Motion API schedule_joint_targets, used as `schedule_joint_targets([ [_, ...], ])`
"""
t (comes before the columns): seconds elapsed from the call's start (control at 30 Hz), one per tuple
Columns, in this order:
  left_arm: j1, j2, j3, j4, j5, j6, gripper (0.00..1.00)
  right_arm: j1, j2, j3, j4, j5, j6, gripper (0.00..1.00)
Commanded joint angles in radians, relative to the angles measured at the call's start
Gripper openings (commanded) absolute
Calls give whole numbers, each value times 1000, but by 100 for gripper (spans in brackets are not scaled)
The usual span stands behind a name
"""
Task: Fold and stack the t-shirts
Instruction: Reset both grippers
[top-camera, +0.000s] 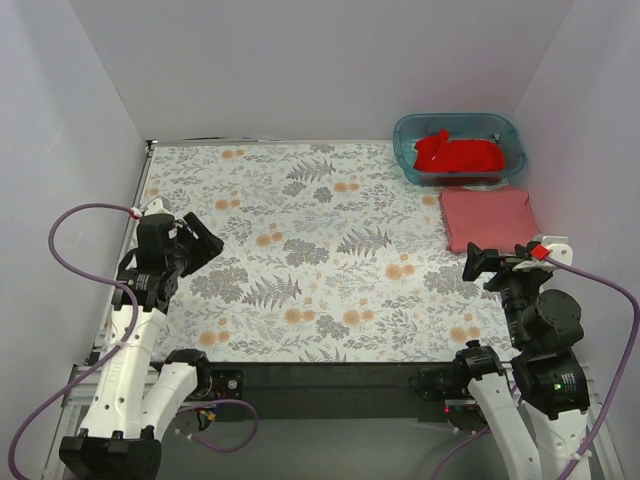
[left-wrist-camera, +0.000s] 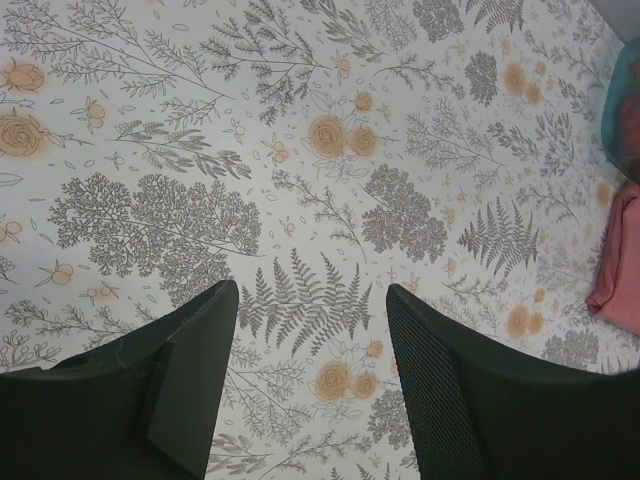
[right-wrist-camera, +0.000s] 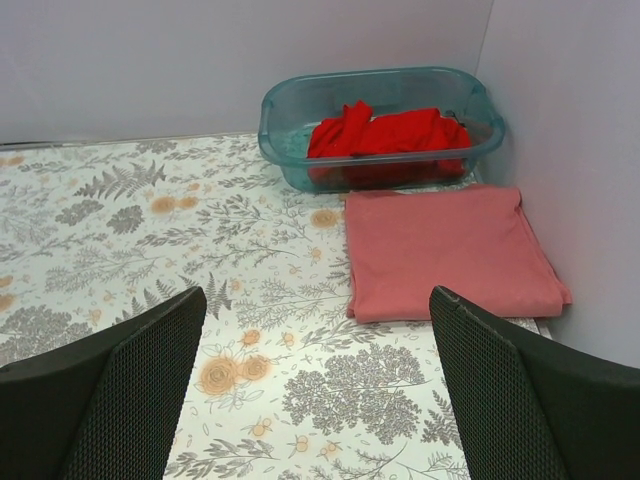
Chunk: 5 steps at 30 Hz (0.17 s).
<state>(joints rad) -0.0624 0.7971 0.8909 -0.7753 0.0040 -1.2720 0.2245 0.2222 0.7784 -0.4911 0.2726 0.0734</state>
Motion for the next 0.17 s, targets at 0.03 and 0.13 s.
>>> schedule_joint_targets([
  [0.03,-2,5,-9,36,-10,-3,60,1,-9,-10,52,-21,-18,98],
  [0.13,-2,7,-13,44,-10,-1,60,1,-3,-13,59,-36,-17,99],
])
